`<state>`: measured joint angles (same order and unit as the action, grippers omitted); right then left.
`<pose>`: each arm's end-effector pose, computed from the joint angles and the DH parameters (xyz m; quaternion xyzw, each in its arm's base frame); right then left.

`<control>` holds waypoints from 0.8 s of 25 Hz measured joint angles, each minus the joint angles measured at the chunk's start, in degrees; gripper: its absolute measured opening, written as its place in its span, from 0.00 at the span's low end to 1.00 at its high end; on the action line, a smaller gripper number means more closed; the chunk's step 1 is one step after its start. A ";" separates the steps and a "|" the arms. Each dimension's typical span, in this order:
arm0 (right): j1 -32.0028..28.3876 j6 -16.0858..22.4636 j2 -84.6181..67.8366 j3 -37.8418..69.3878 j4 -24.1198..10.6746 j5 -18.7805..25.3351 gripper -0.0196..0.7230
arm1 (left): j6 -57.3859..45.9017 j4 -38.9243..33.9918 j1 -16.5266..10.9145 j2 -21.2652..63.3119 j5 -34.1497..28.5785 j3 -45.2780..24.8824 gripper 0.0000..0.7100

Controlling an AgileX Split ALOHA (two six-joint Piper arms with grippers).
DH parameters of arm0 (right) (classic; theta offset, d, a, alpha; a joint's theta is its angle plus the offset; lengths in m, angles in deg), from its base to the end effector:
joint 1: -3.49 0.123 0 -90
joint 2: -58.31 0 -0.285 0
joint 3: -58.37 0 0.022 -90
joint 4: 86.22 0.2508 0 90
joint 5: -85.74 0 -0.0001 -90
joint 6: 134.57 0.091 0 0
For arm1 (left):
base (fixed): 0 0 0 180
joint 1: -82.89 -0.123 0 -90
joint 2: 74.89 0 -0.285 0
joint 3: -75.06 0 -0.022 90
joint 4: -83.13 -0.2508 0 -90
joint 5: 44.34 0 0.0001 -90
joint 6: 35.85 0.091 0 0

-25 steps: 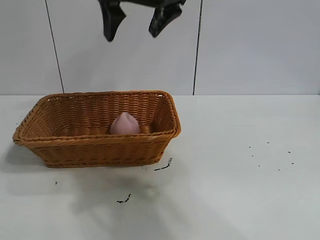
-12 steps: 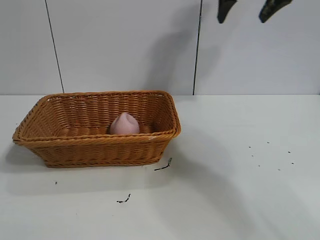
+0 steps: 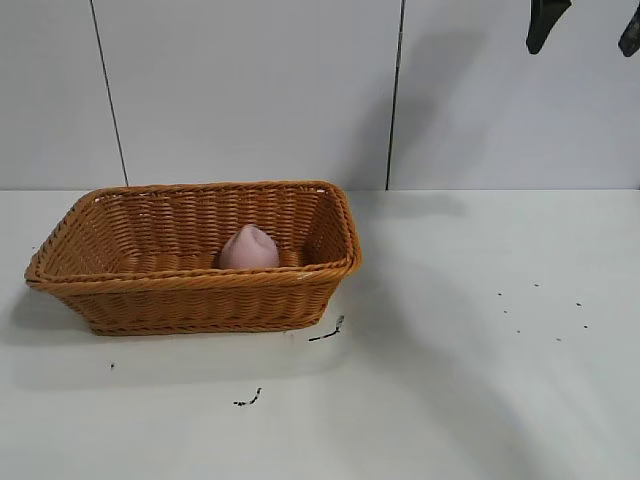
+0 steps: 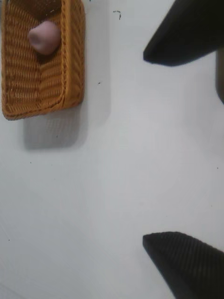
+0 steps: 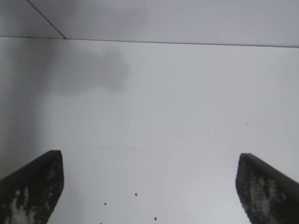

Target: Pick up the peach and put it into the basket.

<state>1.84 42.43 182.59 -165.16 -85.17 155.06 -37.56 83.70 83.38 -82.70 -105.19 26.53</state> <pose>0.4497 -0.0114 0.3416 -0.0105 0.9660 -0.0014 0.2584 -0.0049 -0.0007 0.2774 -0.0089 0.8534 -0.0150 0.5209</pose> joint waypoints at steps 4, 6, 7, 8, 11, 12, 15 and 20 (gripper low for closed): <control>0.00 0.63 -11.26 11.03 1.86 0.00 0.96 | 0.00 0.00 0.00 0.00 0.00 0.00 0.98; 0.00 0.76 -17.99 18.24 2.20 0.00 0.96 | 0.00 0.00 0.00 0.00 0.00 0.00 0.98; 0.00 0.76 -21.90 21.51 2.23 0.00 0.96 | 0.00 0.00 0.00 0.00 0.00 0.00 0.98; 0.00 0.76 -25.97 25.60 2.27 0.00 0.96 | 0.00 0.00 0.00 0.00 0.00 0.00 0.98; 0.00 0.81 -38.25 38.13 2.27 0.01 0.96 | 0.00 0.00 0.00 0.00 0.00 0.00 0.98; 0.00 0.81 -42.63 42.73 2.30 0.01 0.96 | 0.00 0.00 0.00 0.00 0.00 0.00 0.98; 0.00 0.81 -54.39 55.65 2.30 0.06 0.96 | 0.00 0.00 0.00 0.00 0.00 0.00 0.98; 0.00 1.57 -73.38 73.75 2.30 -0.16 0.96 | 0.00 0.00 0.00 0.00 0.00 0.00 0.98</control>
<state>1.84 44.00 109.21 -91.41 -82.87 154.90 -37.56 83.70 83.38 -82.70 -105.19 26.53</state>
